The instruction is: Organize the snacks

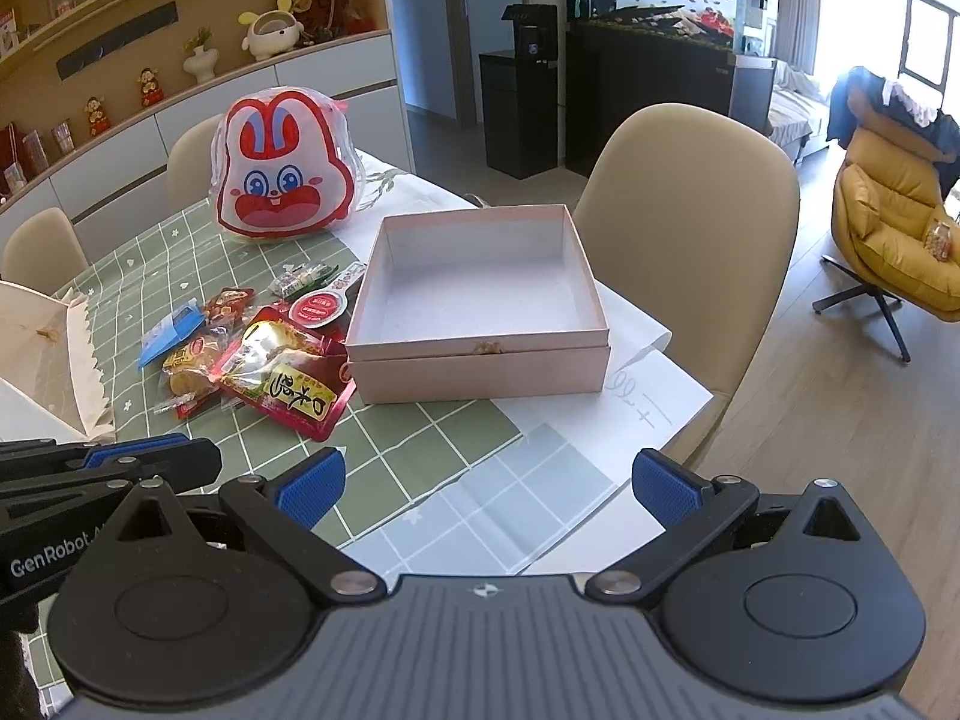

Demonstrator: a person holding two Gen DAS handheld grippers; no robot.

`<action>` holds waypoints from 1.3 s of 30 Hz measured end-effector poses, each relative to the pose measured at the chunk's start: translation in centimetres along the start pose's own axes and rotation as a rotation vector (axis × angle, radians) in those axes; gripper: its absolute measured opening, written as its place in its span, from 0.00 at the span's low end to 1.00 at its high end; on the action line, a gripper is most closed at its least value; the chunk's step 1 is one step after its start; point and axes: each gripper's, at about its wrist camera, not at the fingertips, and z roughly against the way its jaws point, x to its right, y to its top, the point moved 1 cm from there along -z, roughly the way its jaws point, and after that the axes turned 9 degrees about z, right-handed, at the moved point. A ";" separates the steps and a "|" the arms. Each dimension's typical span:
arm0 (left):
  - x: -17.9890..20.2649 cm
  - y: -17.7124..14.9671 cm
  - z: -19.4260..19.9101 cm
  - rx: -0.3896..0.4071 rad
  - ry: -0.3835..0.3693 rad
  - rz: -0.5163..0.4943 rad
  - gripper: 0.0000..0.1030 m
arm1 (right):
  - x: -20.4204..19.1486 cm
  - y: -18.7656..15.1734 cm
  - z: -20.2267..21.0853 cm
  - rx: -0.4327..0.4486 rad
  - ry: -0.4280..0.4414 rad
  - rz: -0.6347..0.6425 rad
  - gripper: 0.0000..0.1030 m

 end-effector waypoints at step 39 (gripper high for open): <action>-0.5 -0.3 -0.2 -0.015 0.024 0.015 0.15 | 0.1 -0.3 -0.2 -0.005 -0.009 -0.001 0.99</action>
